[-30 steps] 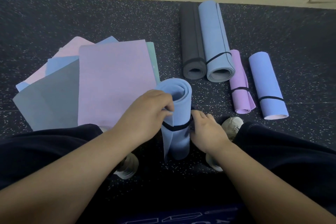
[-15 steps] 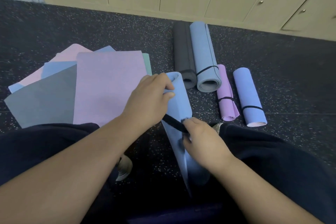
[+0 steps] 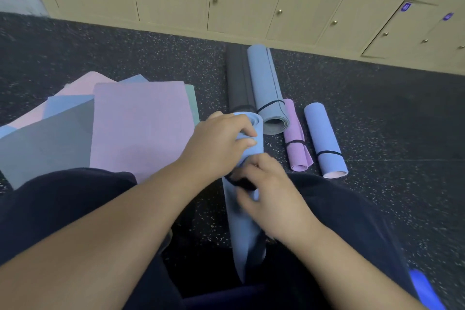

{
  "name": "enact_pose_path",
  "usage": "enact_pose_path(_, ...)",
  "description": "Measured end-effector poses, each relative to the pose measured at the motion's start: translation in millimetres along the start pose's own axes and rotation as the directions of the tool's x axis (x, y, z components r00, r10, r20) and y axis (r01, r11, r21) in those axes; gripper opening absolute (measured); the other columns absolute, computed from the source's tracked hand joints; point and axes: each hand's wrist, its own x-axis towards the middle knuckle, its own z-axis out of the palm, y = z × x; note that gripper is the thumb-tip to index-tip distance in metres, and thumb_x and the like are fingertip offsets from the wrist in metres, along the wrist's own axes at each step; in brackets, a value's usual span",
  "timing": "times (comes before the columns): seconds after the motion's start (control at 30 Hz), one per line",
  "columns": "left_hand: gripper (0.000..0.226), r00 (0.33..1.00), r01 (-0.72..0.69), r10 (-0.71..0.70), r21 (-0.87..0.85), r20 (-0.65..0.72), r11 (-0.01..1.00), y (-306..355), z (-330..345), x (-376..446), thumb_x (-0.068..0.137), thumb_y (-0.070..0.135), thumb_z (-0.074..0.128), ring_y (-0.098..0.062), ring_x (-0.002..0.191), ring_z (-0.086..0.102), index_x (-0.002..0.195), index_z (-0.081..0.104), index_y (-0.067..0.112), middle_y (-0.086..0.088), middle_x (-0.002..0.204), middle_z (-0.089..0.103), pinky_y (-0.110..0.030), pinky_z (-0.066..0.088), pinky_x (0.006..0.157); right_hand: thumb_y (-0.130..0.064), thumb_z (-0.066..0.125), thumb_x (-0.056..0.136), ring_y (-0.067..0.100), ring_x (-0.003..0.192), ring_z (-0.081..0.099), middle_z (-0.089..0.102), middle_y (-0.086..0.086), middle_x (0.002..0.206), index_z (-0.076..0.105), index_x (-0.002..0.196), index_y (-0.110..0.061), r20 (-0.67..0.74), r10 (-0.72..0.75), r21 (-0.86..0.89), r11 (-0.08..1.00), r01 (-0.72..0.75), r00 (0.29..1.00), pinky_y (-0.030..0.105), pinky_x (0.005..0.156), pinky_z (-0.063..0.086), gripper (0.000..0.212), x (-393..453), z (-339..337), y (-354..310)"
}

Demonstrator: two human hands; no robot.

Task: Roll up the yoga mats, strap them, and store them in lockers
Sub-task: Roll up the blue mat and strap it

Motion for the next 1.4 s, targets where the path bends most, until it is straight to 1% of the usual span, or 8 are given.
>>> enact_pose_path(0.1,0.01,0.997,0.067,-0.065,-0.055,0.042,0.996,-4,-5,0,0.084,0.027,0.069,-0.014,0.095,0.051,0.086,0.064,0.036,0.018,0.081,0.053,-0.035,0.041,0.089,-0.018,0.072,0.077,0.013,0.095,0.047,0.05,-0.002,0.099,0.054,0.098,-0.018,-0.148,0.173,0.101,0.982,-0.159,0.974,0.032,0.087,0.042,0.028,10,-4,16)
enact_pose_path(0.2,0.016,0.998,0.033,-0.029,-0.064,0.06,0.997,-4,-7,0,0.083,0.028,0.07,-0.01,0.092,0.05,0.082,0.061,0.041,0.016,0.083,0.054,-0.028,0.039,0.084,-0.036,0.081,0.066,0.008,0.114,0.049,0.049,-0.004,0.122,0.042,0.117,-0.029,0.035,0.336,0.334,0.884,-0.328,0.941,0.03,0.098,0.043,0.064,25,-7,27)
enact_pose_path(0.47,0.014,0.985,-0.168,0.154,-0.252,-0.073,0.953,-16,-11,3,0.083,0.038,0.056,0.004,0.108,0.049,0.095,0.061,0.034,0.021,0.108,0.053,-0.016,0.04,0.093,-0.017,0.083,0.062,0.005,0.111,0.059,0.063,-0.008,0.119,0.052,0.126,-0.021,0.006,0.19,0.513,0.842,-0.166,0.982,0.028,0.093,0.049,0.071,55,-6,35)
enact_pose_path(0.63,0.025,0.991,0.134,-0.127,-0.186,0.047,0.973,-37,-15,7,0.096,0.026,0.052,0.003,0.114,0.046,0.121,0.049,0.028,0.018,0.117,0.048,-0.022,0.042,0.098,-0.019,0.086,0.061,-0.005,0.12,0.049,0.054,-0.021,0.127,0.042,0.132,-0.027,-0.057,0.22,0.522,0.838,-0.159,0.974,0.021,0.099,0.041,0.084,59,-14,40)
enact_pose_path(0.8,0.025,0.959,0.213,-0.173,-0.169,0.223,0.962,-45,-4,3,0.098,0.024,0.049,0.016,0.091,0.051,0.121,0.051,0.033,0.021,0.117,0.058,0.0,0.036,0.077,0.002,0.083,0.064,-0.014,0.11,0.052,0.059,-0.033,0.113,0.046,0.123,-0.03,-0.058,0.192,0.516,0.846,-0.135,0.98,0.001,0.086,0.037,0.077,57,-26,44)
enact_pose_path(1.1,0.023,0.94,0.337,-0.314,-0.488,0.131,0.805,-52,6,17,0.091,0.009,0.059,-0.003,0.069,0.058,0.082,0.059,0.03,0.017,0.074,0.066,-0.029,0.045,0.073,-0.014,0.091,0.055,0.0,0.112,0.057,0.063,-0.006,0.121,0.05,0.129,-0.009,0.05,0.191,0.548,0.815,-0.187,0.98,0.007,0.089,0.041,0.085,46,-31,60)
enact_pose_path(1.27,0.026,0.941,0.336,-0.333,-0.26,0.057,0.905,-54,4,18,0.094,0.012,0.054,0.006,0.063,0.052,0.077,0.056,0.031,0.018,0.075,0.06,-0.01,0.036,0.059,-0.005,0.087,0.057,0.0,0.112,0.058,0.064,-0.007,0.12,0.05,0.128,-0.011,0.042,0.182,0.557,0.812,-0.174,0.982,0.007,0.088,0.041,0.081,44,-33,58)
enact_pose_path(1.4,0.029,0.902,0.431,-0.431,-0.003,0.004,0.902,-66,3,16,0.096,0.011,0.048,-0.011,0.08,0.05,0.077,0.05,0.032,0.017,0.083,0.055,-0.02,0.033,0.063,-0.012,0.09,0.055,-0.003,0.108,0.058,0.066,-0.014,0.114,0.053,0.125,-0.014,0.005,0.178,0.567,0.81,-0.15,0.984,0.007,0.087,0.041,0.078,43,-36,55)
